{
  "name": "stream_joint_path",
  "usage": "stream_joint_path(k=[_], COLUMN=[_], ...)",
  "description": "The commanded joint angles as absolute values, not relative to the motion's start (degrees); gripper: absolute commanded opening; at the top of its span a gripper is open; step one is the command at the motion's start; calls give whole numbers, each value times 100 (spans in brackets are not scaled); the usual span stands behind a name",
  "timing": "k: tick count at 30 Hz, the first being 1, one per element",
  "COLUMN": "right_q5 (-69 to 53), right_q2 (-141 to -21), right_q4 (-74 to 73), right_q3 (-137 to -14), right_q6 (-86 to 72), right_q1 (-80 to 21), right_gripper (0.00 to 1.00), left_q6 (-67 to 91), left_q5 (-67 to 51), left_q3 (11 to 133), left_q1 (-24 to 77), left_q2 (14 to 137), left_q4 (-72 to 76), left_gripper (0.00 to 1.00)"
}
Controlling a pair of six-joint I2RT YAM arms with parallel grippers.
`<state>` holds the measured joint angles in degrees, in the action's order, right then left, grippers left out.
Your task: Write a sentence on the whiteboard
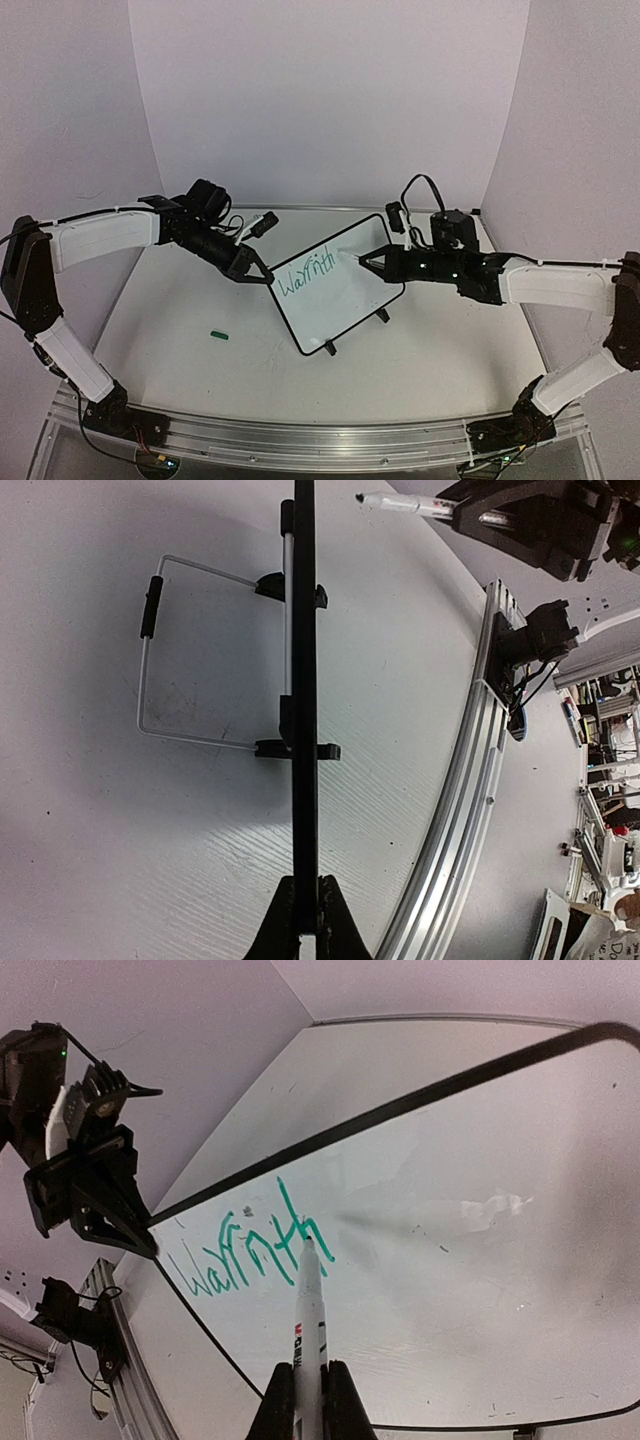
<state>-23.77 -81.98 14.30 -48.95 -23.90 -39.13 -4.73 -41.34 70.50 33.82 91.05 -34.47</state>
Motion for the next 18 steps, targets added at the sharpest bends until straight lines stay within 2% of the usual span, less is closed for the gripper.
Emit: stream_joint_path(k=[1,18], right_q5=[-2060,-1983], right_q2=[-7940,-8380], right_q4=[1298,1214], right_q3=[-5028,-5401], right_q6=[-2325,-2148], right_q1=[-3891,-3769], right_gripper=[0,0], left_q6=[-746,-755], left_q5=[-4103,-4080], left_q3=[7127,7131], left_q1=[3578,3577], left_q2=[9207,9185], left_q4=[-3678,-3692], left_gripper=[0,0])
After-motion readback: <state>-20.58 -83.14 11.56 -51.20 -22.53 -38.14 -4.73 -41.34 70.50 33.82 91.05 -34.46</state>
